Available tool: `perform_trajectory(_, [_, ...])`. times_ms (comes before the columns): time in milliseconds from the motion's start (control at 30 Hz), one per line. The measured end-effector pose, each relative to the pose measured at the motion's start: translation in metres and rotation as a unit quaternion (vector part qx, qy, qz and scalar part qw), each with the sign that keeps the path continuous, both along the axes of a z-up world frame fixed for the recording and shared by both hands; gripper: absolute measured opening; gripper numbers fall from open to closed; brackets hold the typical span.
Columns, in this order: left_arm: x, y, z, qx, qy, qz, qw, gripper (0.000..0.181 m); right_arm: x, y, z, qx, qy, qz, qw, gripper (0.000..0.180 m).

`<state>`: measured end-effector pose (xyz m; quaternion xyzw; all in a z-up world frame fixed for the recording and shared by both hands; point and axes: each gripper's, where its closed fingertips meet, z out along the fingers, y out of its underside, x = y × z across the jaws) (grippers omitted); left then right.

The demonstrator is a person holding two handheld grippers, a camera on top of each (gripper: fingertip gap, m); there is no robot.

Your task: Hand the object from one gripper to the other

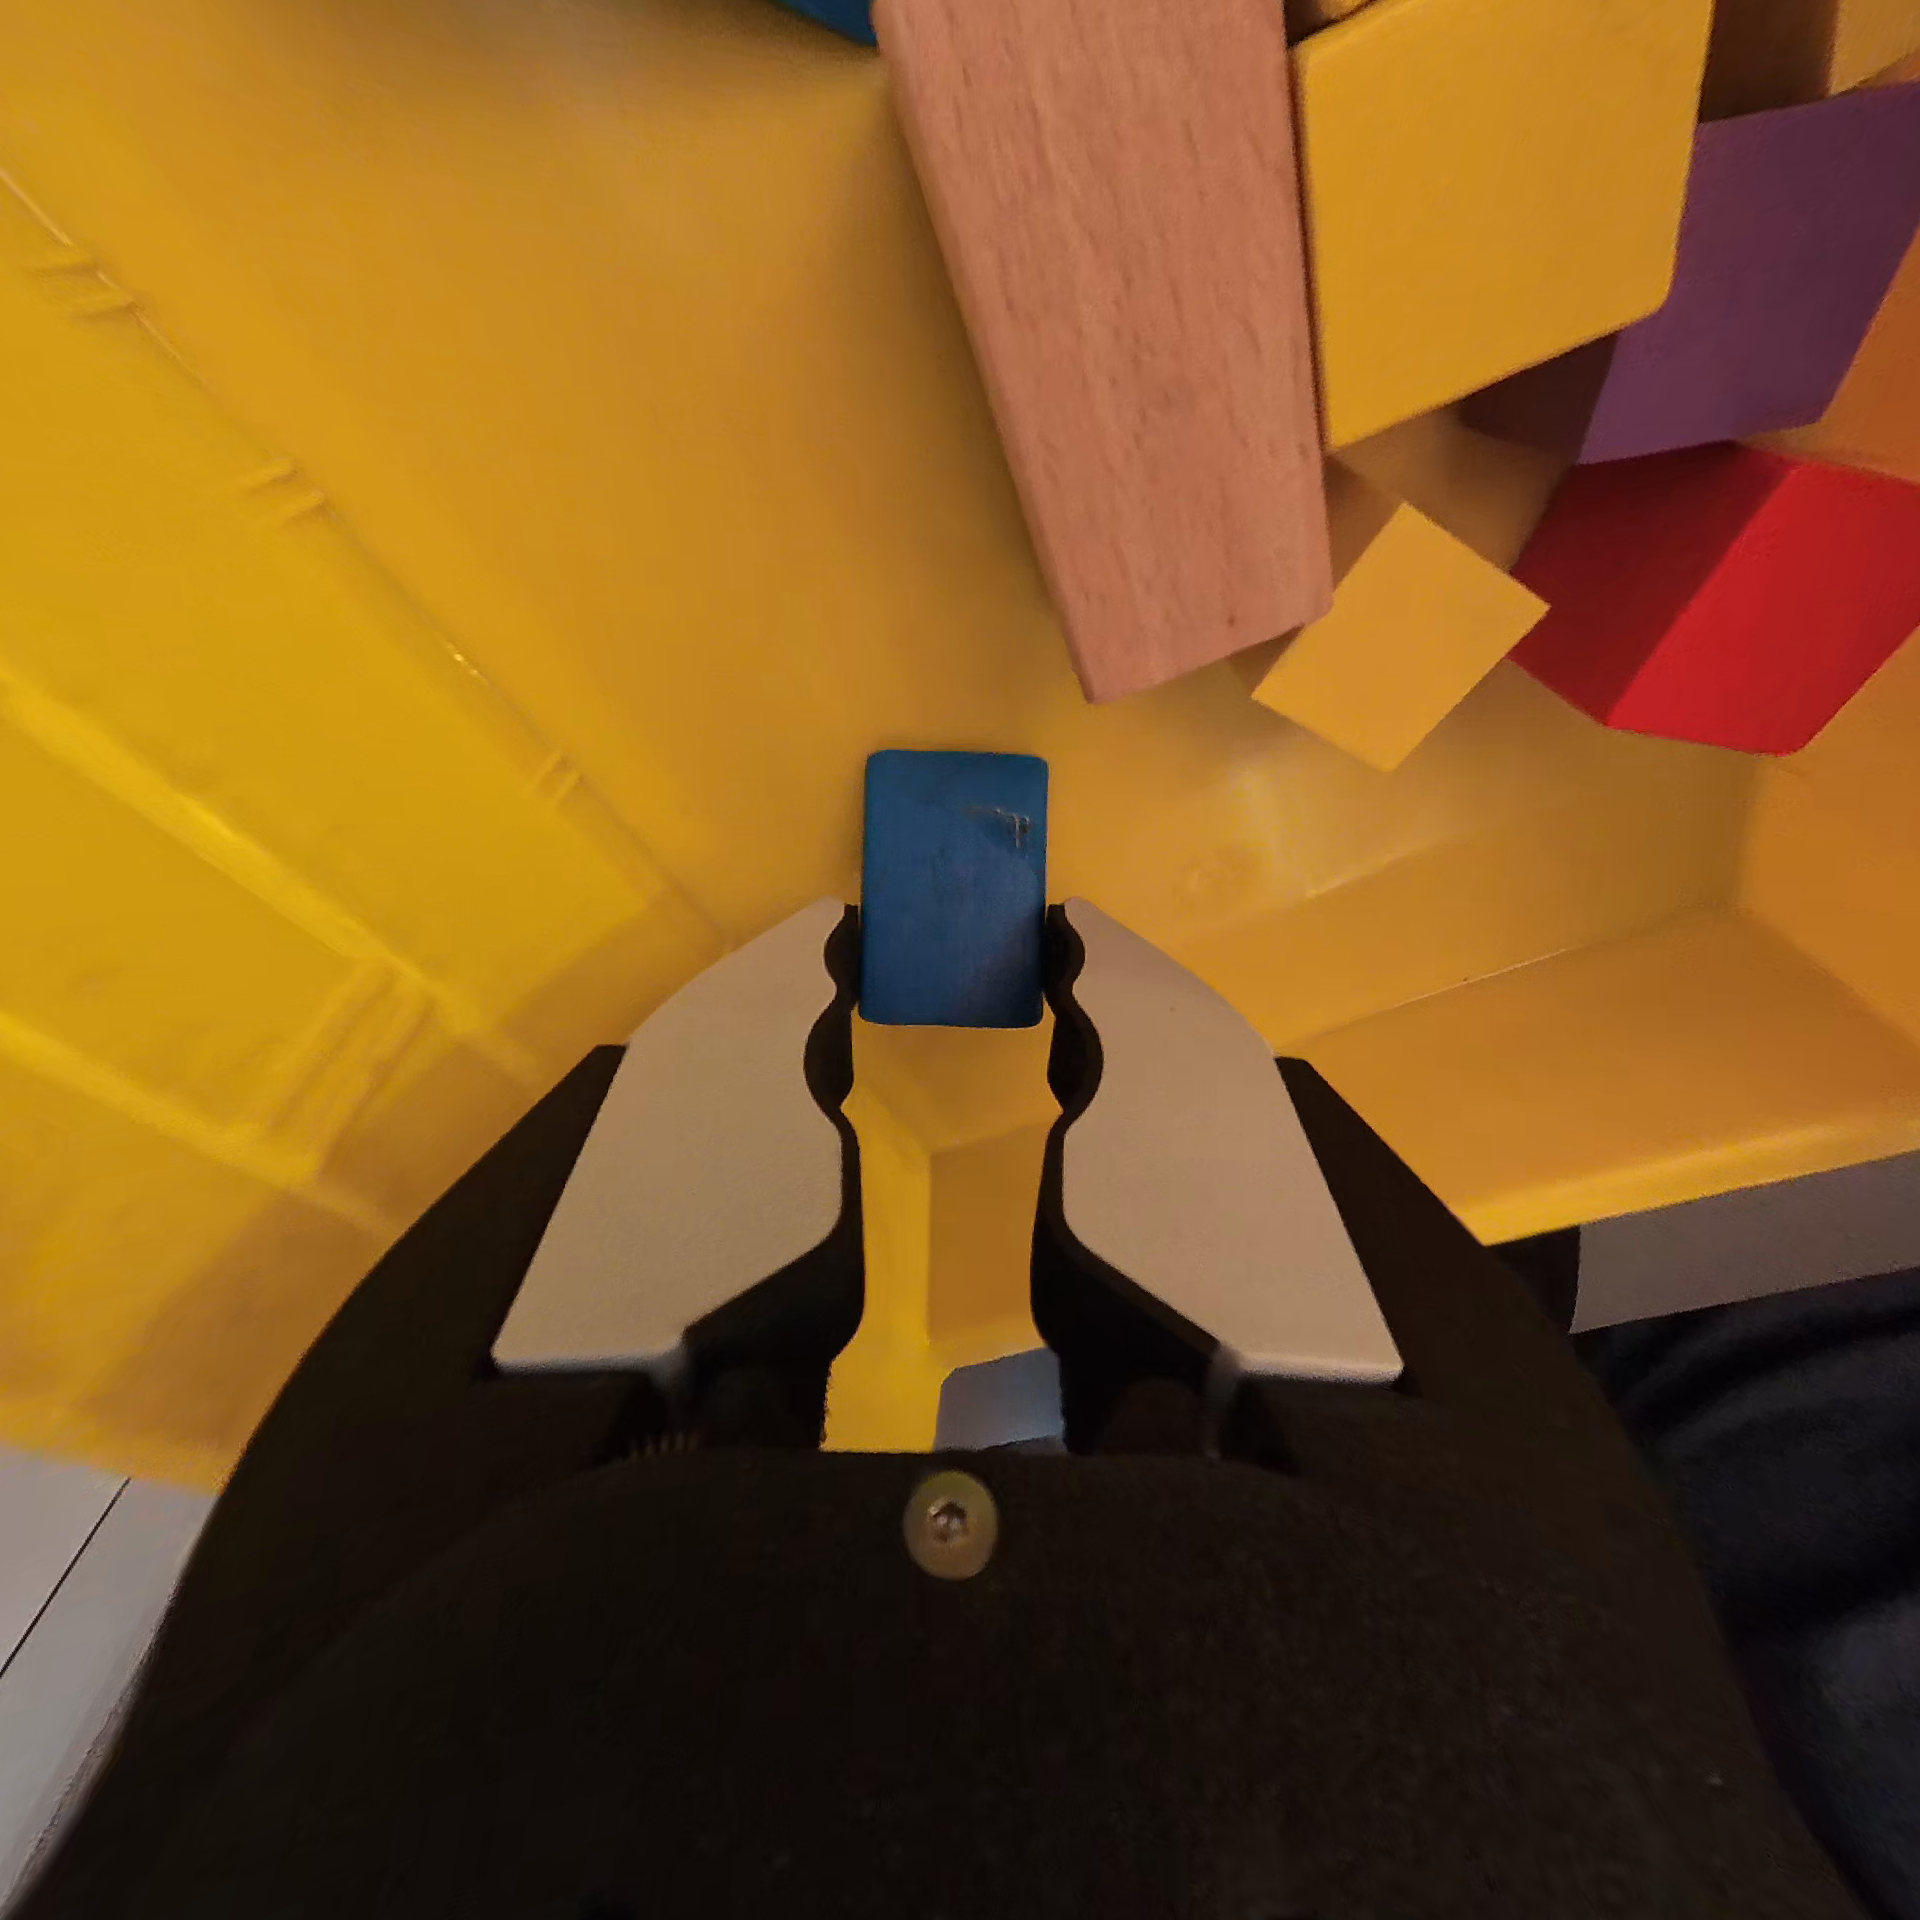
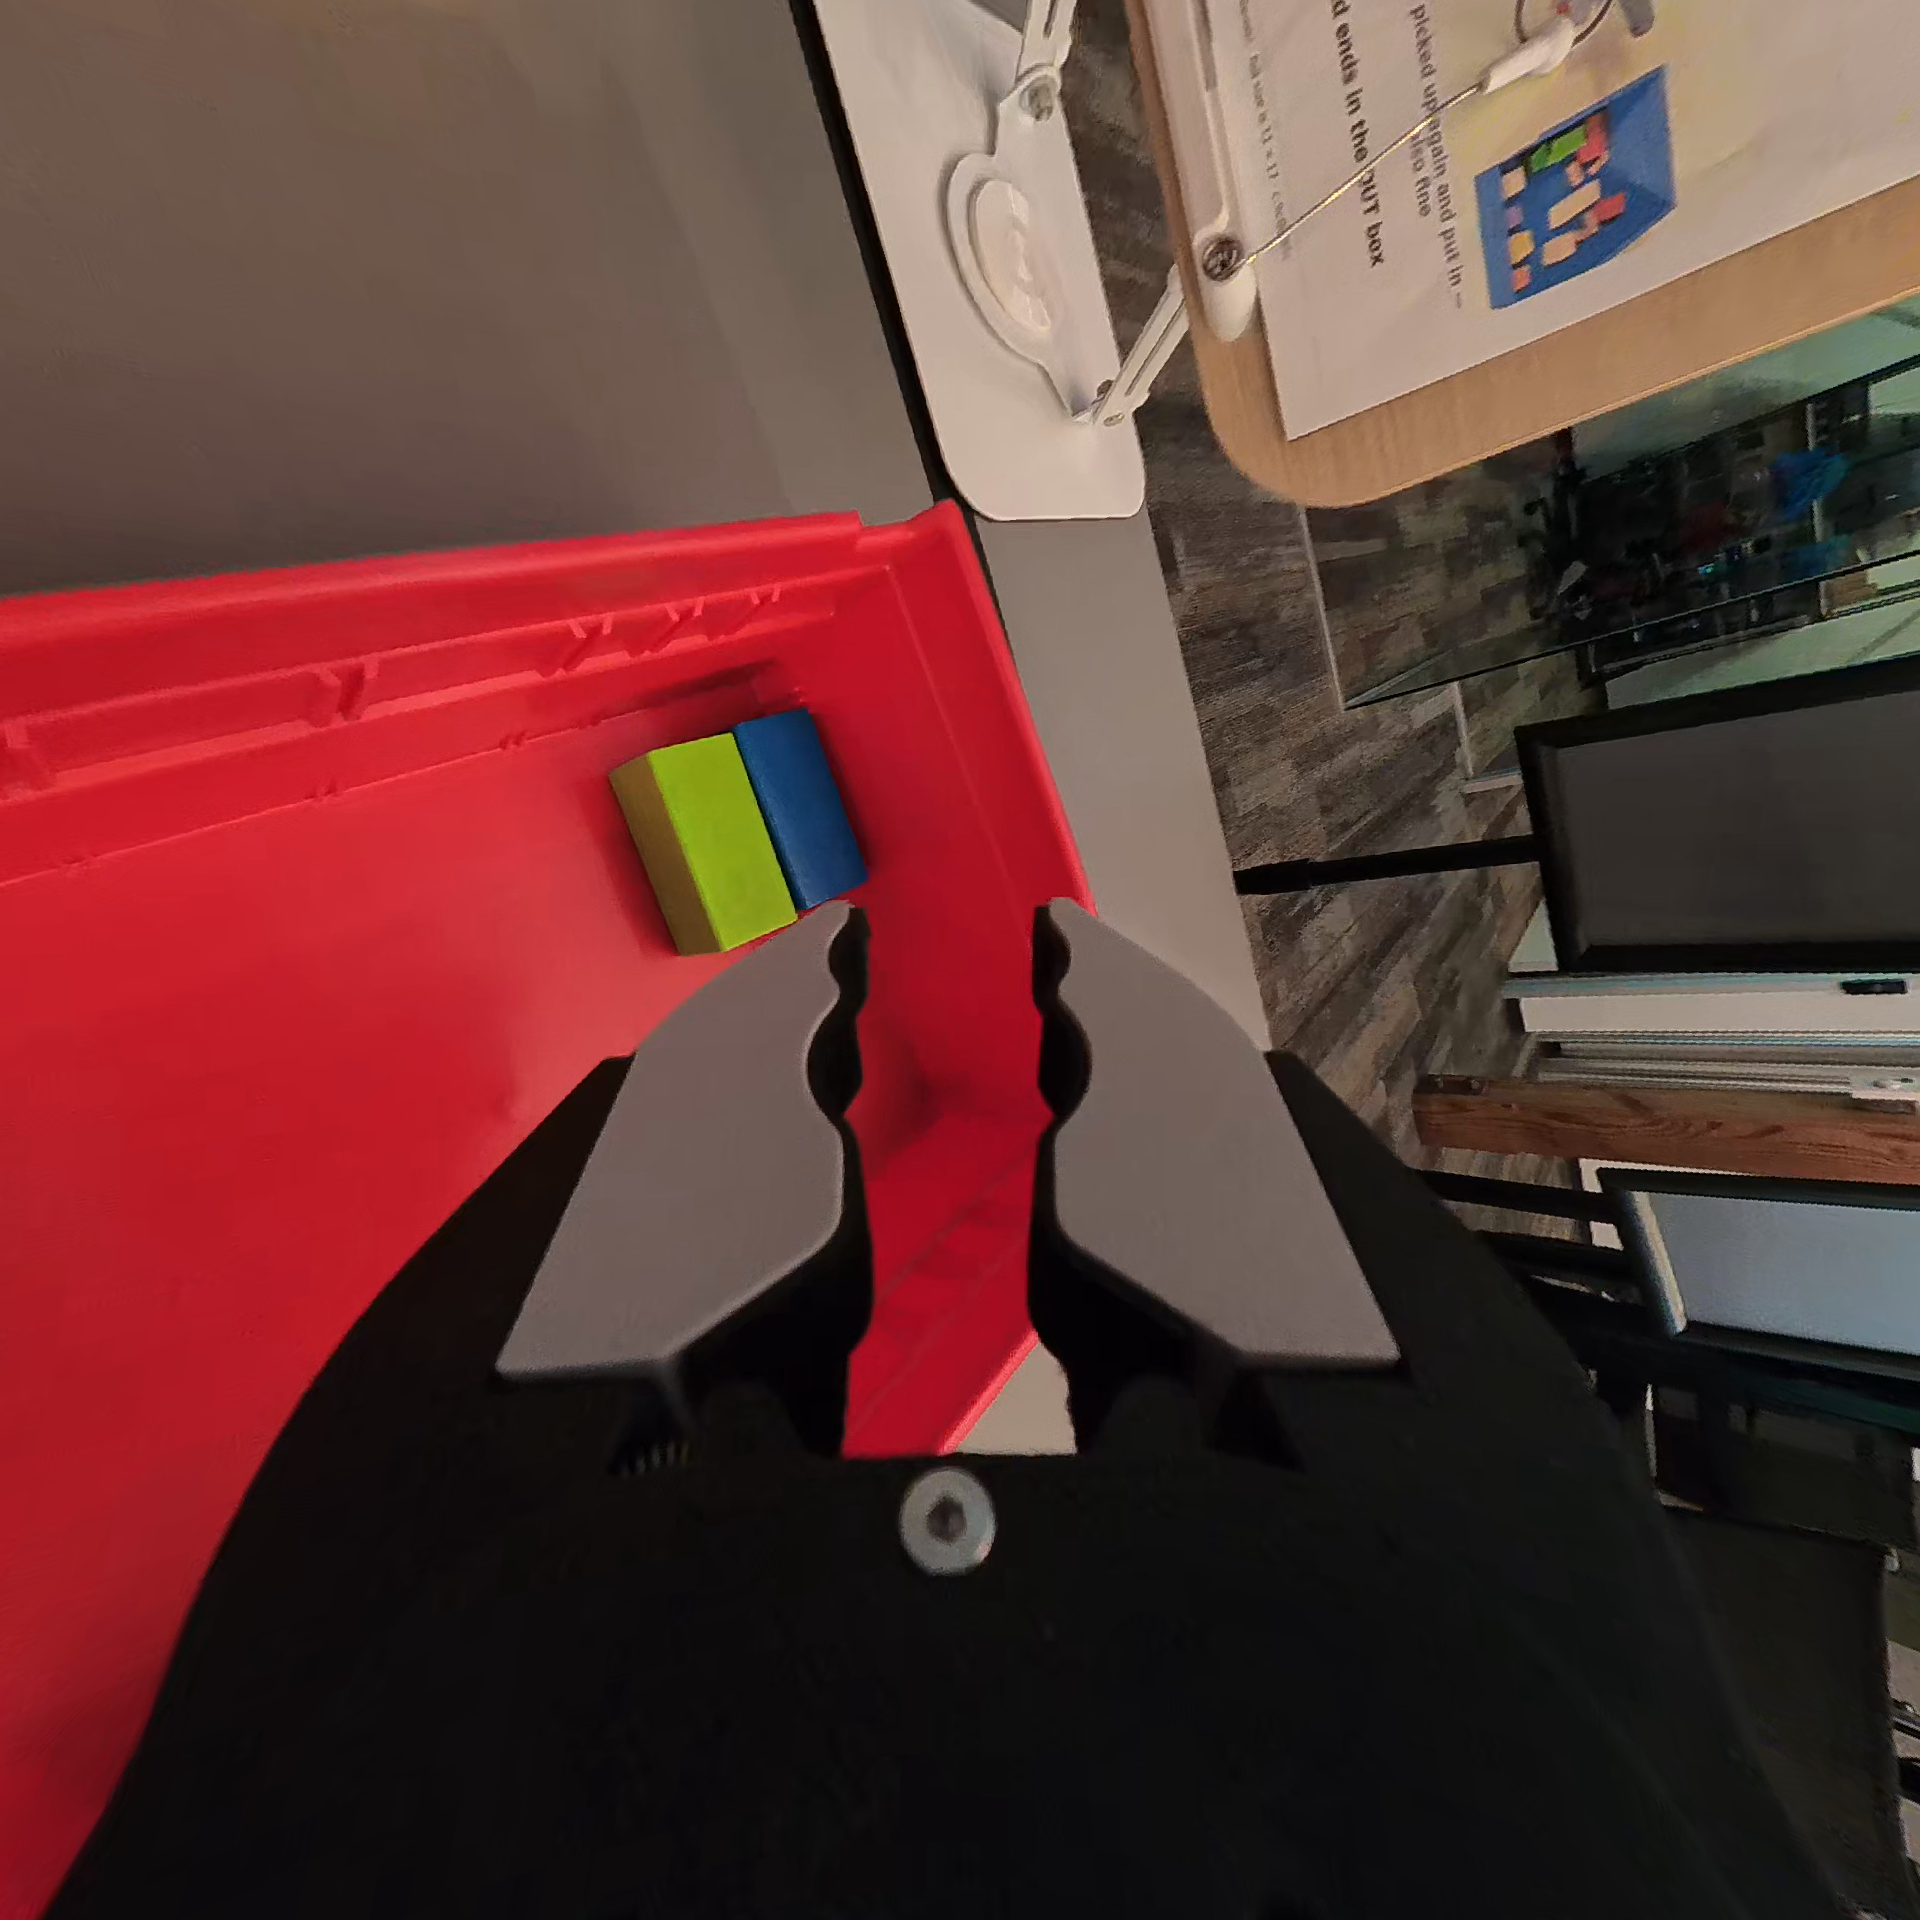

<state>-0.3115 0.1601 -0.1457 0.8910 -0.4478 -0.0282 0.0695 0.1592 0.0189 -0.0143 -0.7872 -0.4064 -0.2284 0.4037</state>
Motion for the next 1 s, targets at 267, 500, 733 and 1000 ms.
perform_trajectory(267, [0.040,-0.025,0.064,-0.016,-0.226,-0.068,0.972,0.033,-0.064,0.008,0.052,0.112,0.021,0.099,0.989,0.031])
perform_trajectory(500, [0.083,-0.125,0.142,-0.155,-0.429,-0.253,0.853,0.034,-0.255,-0.030,0.068,0.114,0.102,0.391,0.907,0.039])
perform_trajectory(733, [0.109,-0.191,0.170,-0.241,-0.463,-0.362,0.772,0.033,-0.336,-0.055,0.059,0.162,0.059,0.478,0.862,0.046])
perform_trajectory(1000, [0.114,-0.216,0.169,-0.249,-0.442,-0.413,0.756,0.033,-0.356,-0.065,0.046,0.151,0.043,0.506,0.848,0.040])
